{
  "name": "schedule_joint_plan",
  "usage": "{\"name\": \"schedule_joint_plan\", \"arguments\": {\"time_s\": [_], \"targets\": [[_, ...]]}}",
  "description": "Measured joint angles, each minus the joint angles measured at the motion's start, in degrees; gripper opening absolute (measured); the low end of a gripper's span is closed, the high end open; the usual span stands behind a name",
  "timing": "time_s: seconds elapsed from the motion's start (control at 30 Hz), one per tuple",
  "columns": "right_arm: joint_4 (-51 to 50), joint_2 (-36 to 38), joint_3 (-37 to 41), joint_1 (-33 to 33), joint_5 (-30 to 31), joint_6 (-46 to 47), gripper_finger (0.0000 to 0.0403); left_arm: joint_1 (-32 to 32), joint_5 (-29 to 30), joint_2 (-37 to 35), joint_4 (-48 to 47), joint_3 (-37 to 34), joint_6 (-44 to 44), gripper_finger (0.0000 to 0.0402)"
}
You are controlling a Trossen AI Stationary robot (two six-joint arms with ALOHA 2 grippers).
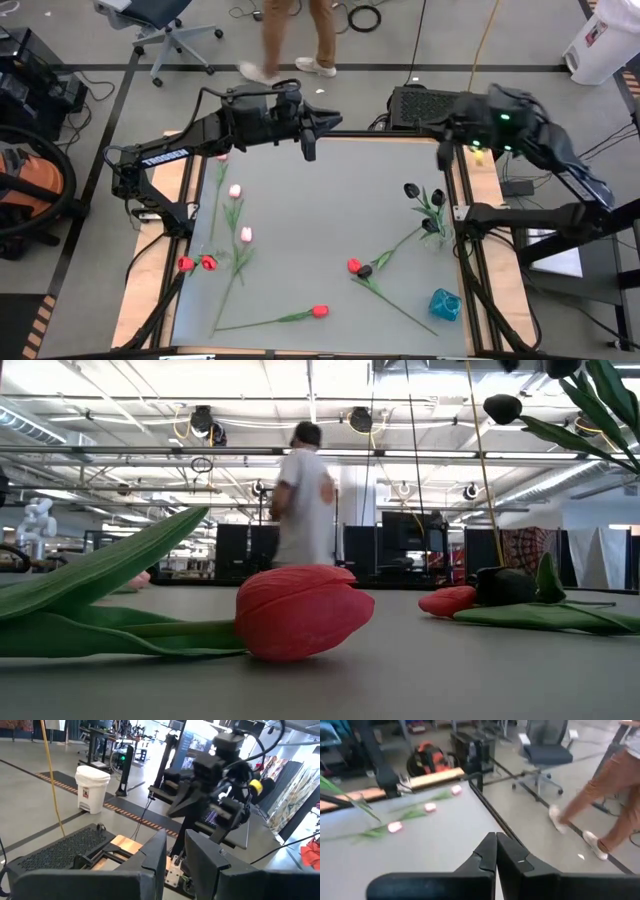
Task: Sort flowers into vase by color
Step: Put the black tulip into the right transparent vase
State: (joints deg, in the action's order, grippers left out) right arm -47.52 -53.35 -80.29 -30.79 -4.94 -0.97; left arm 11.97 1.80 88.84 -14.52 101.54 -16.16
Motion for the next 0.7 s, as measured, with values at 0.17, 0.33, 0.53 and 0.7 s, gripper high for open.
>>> {"name": "schedule_joint_plan", "arguments": {"time_s": [0.17, 0.33, 0.53, 0.7], "targets": [[5.0, -3.6, 0.0, 0.0, -10.4, 0.8, 0.0001, -0.5, 0.0, 0.0, -1.1, 0.0, 0.0, 0.0077], [6.2, -6.6, 0.0, 2.2, -20.2, 1.8, 0.0001, -1.0, 0.0, 0.0, -2.6, 0.0, 0.0, 0.0077], [5.6, -10.3, 0.0, 6.7, -20.6, 1.4, 0.0000, -1.1, 0.0, 0.0, -3.1, 0.0, 0.0, 0.0077], [5.3, -13.5, 0.0, 10.6, -20.6, 0.4, 0.0000, -1.1, 0.0, 0.0, -4.2, 0.0, 0.0, 0.0077]]}}
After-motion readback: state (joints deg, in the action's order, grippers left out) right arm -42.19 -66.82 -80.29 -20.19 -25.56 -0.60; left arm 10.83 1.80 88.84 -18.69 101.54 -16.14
